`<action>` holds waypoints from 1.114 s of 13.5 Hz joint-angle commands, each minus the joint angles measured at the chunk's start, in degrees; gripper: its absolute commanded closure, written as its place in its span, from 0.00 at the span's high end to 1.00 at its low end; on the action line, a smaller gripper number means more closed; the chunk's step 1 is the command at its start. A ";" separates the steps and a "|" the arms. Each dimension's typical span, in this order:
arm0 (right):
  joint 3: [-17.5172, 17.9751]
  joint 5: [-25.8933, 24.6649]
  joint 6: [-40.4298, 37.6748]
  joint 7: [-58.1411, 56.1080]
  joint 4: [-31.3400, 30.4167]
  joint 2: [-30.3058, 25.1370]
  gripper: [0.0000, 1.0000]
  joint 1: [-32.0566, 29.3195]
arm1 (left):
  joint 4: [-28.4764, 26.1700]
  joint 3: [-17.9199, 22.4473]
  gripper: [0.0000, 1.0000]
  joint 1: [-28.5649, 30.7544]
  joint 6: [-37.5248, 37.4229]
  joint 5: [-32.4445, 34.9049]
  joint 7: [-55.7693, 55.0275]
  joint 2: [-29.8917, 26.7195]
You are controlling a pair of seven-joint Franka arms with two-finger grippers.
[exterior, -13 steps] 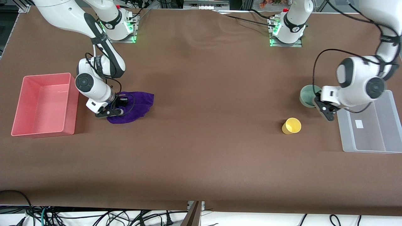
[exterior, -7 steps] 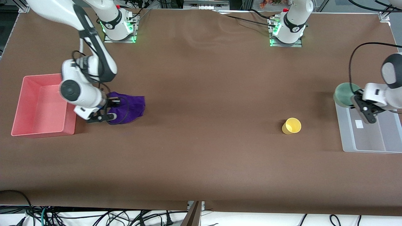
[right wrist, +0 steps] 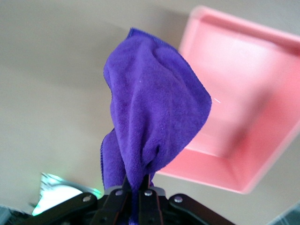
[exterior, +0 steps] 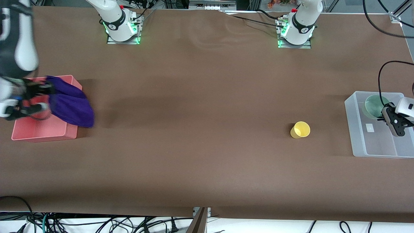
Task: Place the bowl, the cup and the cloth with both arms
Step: 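Place the cloth in the pink bin while the left gripper places the cup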
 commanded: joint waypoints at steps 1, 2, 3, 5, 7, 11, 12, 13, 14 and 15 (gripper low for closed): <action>-6.38 -2.27 -1.31 -9.57 0.95 0.88 0.00 -0.25 | 5.49 -0.62 0.00 1.63 0.69 0.82 2.73 6.13; -7.97 -3.50 -1.22 -11.42 0.95 0.88 0.00 -0.51 | 5.40 -0.62 0.00 2.24 3.49 0.91 2.73 6.92; -9.11 -4.03 -1.05 -13.27 0.87 0.97 0.00 -1.13 | 5.49 -0.62 0.00 2.60 5.87 1.00 2.82 7.89; -11.40 -4.21 -0.09 -16.26 0.87 1.05 0.00 -1.74 | 5.49 -0.62 0.00 3.39 8.61 0.82 2.82 9.82; -11.85 -4.04 2.54 -16.11 -0.53 1.84 0.00 -1.83 | 5.40 -0.62 0.17 3.48 9.41 0.65 2.56 10.18; -11.76 -2.03 12.11 -13.48 -6.50 4.39 0.00 -1.75 | 6.10 -0.80 1.00 3.13 8.97 1.00 2.56 9.39; -11.76 -1.15 13.18 -12.51 -7.47 4.39 0.14 -1.75 | 6.89 -1.06 1.00 2.95 8.45 1.00 2.47 9.22; -11.76 -0.62 13.37 -12.50 -7.57 4.57 0.99 -1.75 | 6.98 -1.24 1.00 2.78 6.79 1.09 2.38 7.65; -11.76 0.17 13.28 -12.58 -7.48 4.48 1.00 -1.75 | 7.24 -1.50 1.00 2.17 3.73 1.09 2.12 6.50; -11.76 0.70 13.11 -12.50 -7.05 4.13 1.00 -1.75 | 7.33 -1.50 1.00 1.12 0.57 1.09 1.86 4.32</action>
